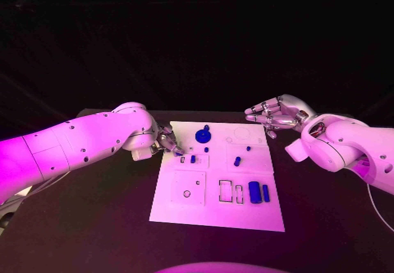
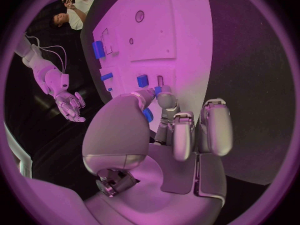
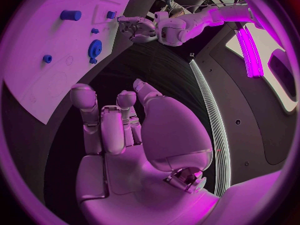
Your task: Assemble the parts on the task board
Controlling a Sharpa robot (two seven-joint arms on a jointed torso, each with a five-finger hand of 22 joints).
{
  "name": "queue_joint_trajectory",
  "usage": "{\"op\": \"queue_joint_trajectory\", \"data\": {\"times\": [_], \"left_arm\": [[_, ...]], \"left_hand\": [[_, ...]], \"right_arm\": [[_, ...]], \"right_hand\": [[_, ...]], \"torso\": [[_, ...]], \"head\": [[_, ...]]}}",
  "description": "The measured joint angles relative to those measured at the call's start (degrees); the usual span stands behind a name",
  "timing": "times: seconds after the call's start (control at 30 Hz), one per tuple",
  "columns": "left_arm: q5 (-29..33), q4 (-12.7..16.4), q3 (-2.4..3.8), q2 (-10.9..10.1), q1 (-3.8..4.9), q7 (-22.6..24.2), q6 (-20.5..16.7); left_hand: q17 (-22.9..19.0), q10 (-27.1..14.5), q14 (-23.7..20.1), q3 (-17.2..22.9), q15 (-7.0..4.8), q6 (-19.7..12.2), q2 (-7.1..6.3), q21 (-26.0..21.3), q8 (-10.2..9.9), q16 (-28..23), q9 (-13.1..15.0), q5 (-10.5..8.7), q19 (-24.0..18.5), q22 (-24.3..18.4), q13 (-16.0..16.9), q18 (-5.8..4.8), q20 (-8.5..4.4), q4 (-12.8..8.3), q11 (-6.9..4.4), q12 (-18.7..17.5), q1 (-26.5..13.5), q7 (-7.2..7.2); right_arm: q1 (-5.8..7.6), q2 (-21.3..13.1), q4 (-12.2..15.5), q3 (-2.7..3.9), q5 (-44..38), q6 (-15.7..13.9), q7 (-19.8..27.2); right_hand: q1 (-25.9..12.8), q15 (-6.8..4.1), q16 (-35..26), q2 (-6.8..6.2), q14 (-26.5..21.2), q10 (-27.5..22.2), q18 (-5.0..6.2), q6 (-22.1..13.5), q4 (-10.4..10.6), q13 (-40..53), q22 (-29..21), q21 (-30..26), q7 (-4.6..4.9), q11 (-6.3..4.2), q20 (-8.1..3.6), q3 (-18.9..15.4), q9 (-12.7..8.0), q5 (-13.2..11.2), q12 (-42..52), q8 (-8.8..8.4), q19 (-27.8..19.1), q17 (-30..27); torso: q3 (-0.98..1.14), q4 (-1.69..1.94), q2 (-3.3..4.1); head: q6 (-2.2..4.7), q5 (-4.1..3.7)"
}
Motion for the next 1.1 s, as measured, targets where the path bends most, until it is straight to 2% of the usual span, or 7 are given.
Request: {"op": "queue_joint_trajectory", "data": {"times": [0.13, 0.2, 0.3, 0.47, 0.77, 1.0, 1.1], "left_arm": [[1.8, -0.5, 0.05, 0.1, 0.85, -0.3, 1.6], [2.7, -1.2, 0.05, 0.4, 1.18, -0.5, 2.8], [4.1, -3.0, 0.05, 1.3, 1.58, -1.0, 5.0], [5.8, -6.7, 0.02, 3.7, 2.05, -2.0, 9.3], [5.8, -12.1, -0.14, 8.1, 2.35, -3.1, 15.1], [1.2, -12.9, -0.55, 9.7, 2.36, -3.1, 16.0], [-0.7, -12.7, -0.61, 9.8, 2.36, -2.9, 16.0]], "left_hand": [[0.0, 0.0, 0.0, 0.6, 0.03, 0.0, -0.15, -0.2, 0.0, 0.0, 0.0, 0.0, 0.0, 0.0, -0.3, 0.0, 0.0, -0.6, 0.0, 0.0, -0.1, 0.0], [0.0, 0.0, -0.2, 1.4, 0.2, 0.0, -0.44, -0.4, 0.0, 0.0, 0.0, -1.02, 0.0, 0.0, -0.7, 0.0, 0.0, -1.1, 0.0, -0.4, -0.4, 0.0], [0.0, 0.0, -0.2, 1.9, 0.2, 0.0, -0.45, -0.4, 0.0, 0.0, -0.1, -2.39, 0.0, 0.0, -1.1, 0.0, 0.0, -1.6, 0.0, -0.5, -0.5, 0.01], [0.0, 0.0, -0.2, 2.2, 0.2, 0.0, -0.68, -0.4, 0.0, 0.0, -0.1, -2.58, 0.0, 0.0, -1.4, 0.0, 0.0, -1.9, 0.01, -0.9, -0.7, 0.01], [0.0, 0.0, -0.2, 2.6, 0.2, 0.0, -0.83, -0.7, 0.0, 0.0, -0.1, -2.84, 0.0, 0.0, -1.8, 0.0, 0.0, -2.3, 0.02, -1.2, -0.8, 0.02], [0.0, 0.0, -0.2, 2.5, 0.2, -0.1, -0.97, -0.7, 0.0, 0.0, -0.1, -2.86, 0.0, 0.0, -1.6, 0.0, 0.0, -2.4, 0.04, -1.2, -1.0, 0.12], [0.0, 0.0, -0.2, 2.7, 0.2, -0.1, -0.98, -0.7, 0.0, 0.0, -0.1, -2.91, 0.0, 0.0, -1.5, 0.0, 0.0, -2.8, 0.04, -1.2, -1.0, 0.12]], "right_arm": [[0.0, 0.1, 0.0, -0.01, 0.0, 0.0, 0.0], [0.0, 0.1, 0.0, -0.01, 0.0, 0.1, 0.0], [-0.01, 0.2, -0.1, -0.03, 0.0, 0.1, 0.0], [-0.01, 0.3, -0.1, -0.05, 0.0, 0.1, -0.1], [-0.01, 0.6, -0.2, -0.06, 0.0, 0.2, -0.1], [-0.01, 0.7, -0.2, -0.07, 0.0, 0.2, -0.1], [-0.02, 0.7, -0.2, -0.07, 0.0, 0.2, -0.1]], "right_hand": [[0.0, 0.0, 0.0, 0.0, 0.0, 0.0, 0.0, 0.0, 0.0, 0.0, 0.0, 0.0, 0.0, 0.0, 0.0, 0.0, 0.0, 0.0, 0.0, 0.0, 0.0, 0.0], [0.0, 0.0, 0.0, 0.0, 0.0, 0.0, 0.0, 0.0, 0.0, 0.0, 0.0, 0.0, 0.0, 0.0, 0.0, 0.0, 0.0, 0.0, 0.0, 0.0, 0.0, 0.0], [0.0, 0.0, 0.0, 0.0, 0.0, 0.0, 0.0, 0.0, 0.0, 0.0, 0.0, 0.0, 0.0, 0.0, 0.0, 0.0, 0.0, 0.0, 0.0, 0.0, 0.0, 0.0], [0.0, 0.0, 0.0, 0.0, 0.0, 0.0, -0.01, 0.0, 0.0, 0.0, 0.0, 0.0, 0.0, 0.0, 0.0, 0.0, 0.0, 0.0, 0.0, 0.0, 0.0, 0.0], [0.0, 0.0, 0.0, 0.0, 0.0, 0.0, 0.0, 0.0, 0.0, 0.0, 0.0, 0.0, 0.0, 0.0, 0.0, 0.0, 0.0, 0.0, 0.0, 0.0, 0.0, 0.0], [0.0, 0.0, 0.0, 0.0, 0.0, 0.0, 0.0, 0.0, 0.0, 0.0, 0.0, 0.0, 0.0, 0.0, 0.0, 0.0, 0.0, 0.0, 0.0, 0.0, 0.0, 0.0], [0.0, 0.0, 0.0, 0.0, 0.0, 0.0, 0.59, 0.0, 0.0, 0.0, 0.0, 0.0, 0.0, 0.0, 0.0, 0.0, 0.0, 0.0, 0.0, 0.0, 0.0, 0.0]], "torso": [[0.0, -0.01, -0.01], [-0.01, -0.01, -0.01], [-0.01, -0.04, 0.0], [-0.02, -0.04, 0.02], [-0.04, -0.04, 0.06], [-0.06, -0.1, 0.08], [-0.05, -0.07, 0.07]], "head": [[-0.01, -0.01], [-0.01, -0.01], [-0.04, -0.05], [-0.15, -0.07], [-0.36, 0.08], [-0.49, 0.12], [-0.54, 0.12]]}}
